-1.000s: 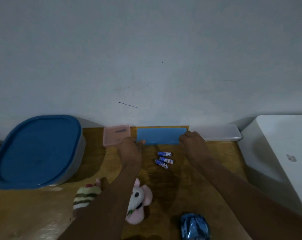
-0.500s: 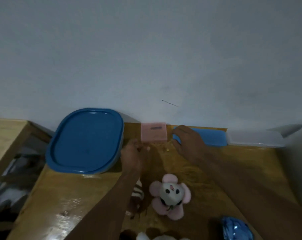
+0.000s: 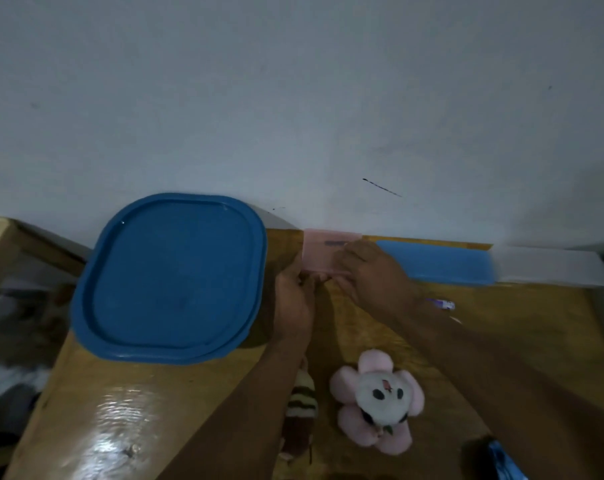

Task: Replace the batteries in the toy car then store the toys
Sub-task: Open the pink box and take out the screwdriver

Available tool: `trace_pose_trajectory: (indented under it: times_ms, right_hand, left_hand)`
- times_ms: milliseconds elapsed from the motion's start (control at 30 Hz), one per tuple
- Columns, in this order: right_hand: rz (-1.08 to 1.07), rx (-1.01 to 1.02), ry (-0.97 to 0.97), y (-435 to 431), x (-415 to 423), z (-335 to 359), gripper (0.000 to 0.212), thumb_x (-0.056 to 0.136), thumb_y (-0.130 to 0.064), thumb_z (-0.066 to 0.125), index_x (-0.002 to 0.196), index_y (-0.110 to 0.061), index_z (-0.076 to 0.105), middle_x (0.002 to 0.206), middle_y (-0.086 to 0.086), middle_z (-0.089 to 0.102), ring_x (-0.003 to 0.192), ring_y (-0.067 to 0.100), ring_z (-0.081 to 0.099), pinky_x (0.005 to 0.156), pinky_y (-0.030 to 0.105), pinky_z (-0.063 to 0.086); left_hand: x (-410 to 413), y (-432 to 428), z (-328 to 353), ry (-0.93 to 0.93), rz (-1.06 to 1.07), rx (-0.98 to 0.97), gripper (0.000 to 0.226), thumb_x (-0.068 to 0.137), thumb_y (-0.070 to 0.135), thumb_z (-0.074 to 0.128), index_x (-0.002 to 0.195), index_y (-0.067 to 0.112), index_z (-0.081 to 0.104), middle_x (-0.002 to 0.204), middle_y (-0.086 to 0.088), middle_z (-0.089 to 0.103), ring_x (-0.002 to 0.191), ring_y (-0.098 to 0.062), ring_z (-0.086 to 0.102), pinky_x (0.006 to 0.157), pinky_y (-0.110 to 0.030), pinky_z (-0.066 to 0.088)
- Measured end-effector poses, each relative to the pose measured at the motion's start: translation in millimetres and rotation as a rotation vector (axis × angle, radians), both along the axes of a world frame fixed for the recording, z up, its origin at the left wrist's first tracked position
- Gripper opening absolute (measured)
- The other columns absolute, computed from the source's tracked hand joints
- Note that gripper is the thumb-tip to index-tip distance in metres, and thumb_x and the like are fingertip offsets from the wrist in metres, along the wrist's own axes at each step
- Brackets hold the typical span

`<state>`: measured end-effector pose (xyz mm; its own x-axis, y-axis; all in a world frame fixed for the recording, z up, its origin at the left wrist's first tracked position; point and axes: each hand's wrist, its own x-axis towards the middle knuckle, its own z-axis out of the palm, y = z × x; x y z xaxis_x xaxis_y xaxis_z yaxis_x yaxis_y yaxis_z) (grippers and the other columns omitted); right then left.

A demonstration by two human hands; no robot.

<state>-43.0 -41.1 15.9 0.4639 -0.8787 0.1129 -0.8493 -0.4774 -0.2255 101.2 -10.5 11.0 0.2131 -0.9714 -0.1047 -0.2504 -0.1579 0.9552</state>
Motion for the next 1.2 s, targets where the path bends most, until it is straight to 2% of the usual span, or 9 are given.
trace_pose_trajectory:
  times_ms: [233,300,400,533,700,800,933,1033,1200]
  right_hand:
    - [0.095,-0.161,0.29,-4.7,4.6,7.6,0.042,0.082,-0.037,0.04,0.089,-0.009,0.07,0.087,0.013,0.069,0.068,0.028,0.068,0.045,0.028,0.05]
    - [0.139,-0.251,0.393,-8.1,8.5,9.8,0.035,0.082,-0.035,0.05,0.085,-0.007,0.07,0.076,0.013,0.068,0.059,0.027,0.065,0.04,0.026,0.046]
    - [0.243,-0.36,0.539,-10.8,16.8,14.3,0.031,0.07,-0.025,0.075,0.084,0.002,0.071,0.067,0.02,0.066,0.054,0.032,0.062,0.039,0.03,0.047]
    - [0.3,-0.404,0.653,-8.8,20.8,16.1,0.026,0.072,-0.011,0.069,0.089,0.009,0.07,0.071,0.029,0.067,0.054,0.036,0.063,0.039,0.033,0.05]
    - [0.346,-0.46,0.524,-18.2,18.6,20.1,0.037,0.082,-0.017,0.04,0.085,0.006,0.069,0.063,0.02,0.066,0.047,0.03,0.062,0.035,0.028,0.044]
    - [0.313,-0.376,0.451,-22.8,11.0,13.8,0.023,0.078,-0.018,0.06,0.086,0.003,0.066,0.066,0.018,0.065,0.052,0.03,0.064,0.038,0.031,0.049]
    - [0.241,-0.315,0.335,-17.0,3.8,17.2,0.028,0.067,-0.018,0.08,0.088,-0.003,0.068,0.07,0.012,0.068,0.058,0.029,0.066,0.042,0.03,0.051]
    - [0.233,-0.292,0.233,-17.9,0.0,25.3,0.025,0.071,-0.021,0.078,0.088,-0.006,0.068,0.071,0.011,0.068,0.06,0.029,0.065,0.046,0.029,0.051]
    - [0.082,-0.191,0.118,-20.2,-1.2,44.0,0.021,0.092,-0.022,0.054,0.106,-0.007,0.058,0.072,0.013,0.062,0.063,0.032,0.059,0.047,0.037,0.045]
  left_hand:
    - [-1.4,1.7,-4.7,0.016,0.022,-0.055,0.013,0.086,-0.016,0.057,0.094,-0.013,0.066,0.07,-0.001,0.06,0.062,0.02,0.054,0.061,0.0,0.039]
    - [0.1,0.8,-6.4,0.041,0.03,-0.036,0.02,0.086,-0.016,0.057,0.101,-0.011,0.068,0.085,-0.009,0.068,0.069,0.018,0.059,0.066,-0.001,0.042]
    - [1.4,0.5,-5.5,0.115,0.034,0.003,0.033,0.084,-0.019,0.053,0.112,-0.006,0.066,0.097,-0.005,0.067,0.074,0.017,0.06,0.071,-0.002,0.045]
    - [0.8,2.4,-3.5,0.174,0.028,0.009,0.031,0.085,-0.018,0.051,0.109,-0.005,0.066,0.089,-0.002,0.067,0.073,0.015,0.061,0.068,-0.004,0.045]
    - [0.3,1.2,-1.7,0.119,0.052,0.053,0.016,0.087,-0.011,0.055,0.096,-0.007,0.067,0.086,-0.01,0.063,0.065,0.006,0.056,0.059,-0.006,0.041]
    - [-0.1,0.1,-5.4,0.003,0.042,0.051,0.012,0.086,-0.007,0.059,0.09,-0.002,0.069,0.087,-0.008,0.065,0.069,-0.002,0.055,0.06,-0.003,0.04]
    - [3.5,1.4,1.4,-0.16,-0.033,0.049,0.009,0.087,0.002,0.065,0.095,0.004,0.068,0.08,0.012,0.05,0.07,-0.002,0.049,0.062,-0.004,0.036]
    - [6.0,6.3,3.5,-0.213,-0.076,0.09,0.009,0.091,0.013,0.061,0.097,0.012,0.067,0.08,0.008,0.056,0.077,-0.005,0.05,0.071,-0.016,0.035]
    - [1.9,12.3,0.7,-0.29,-0.008,0.152,0.022,0.097,0.022,0.055,0.085,0.01,0.068,0.072,0.001,0.063,0.069,-0.015,0.062,0.055,-0.019,0.037]
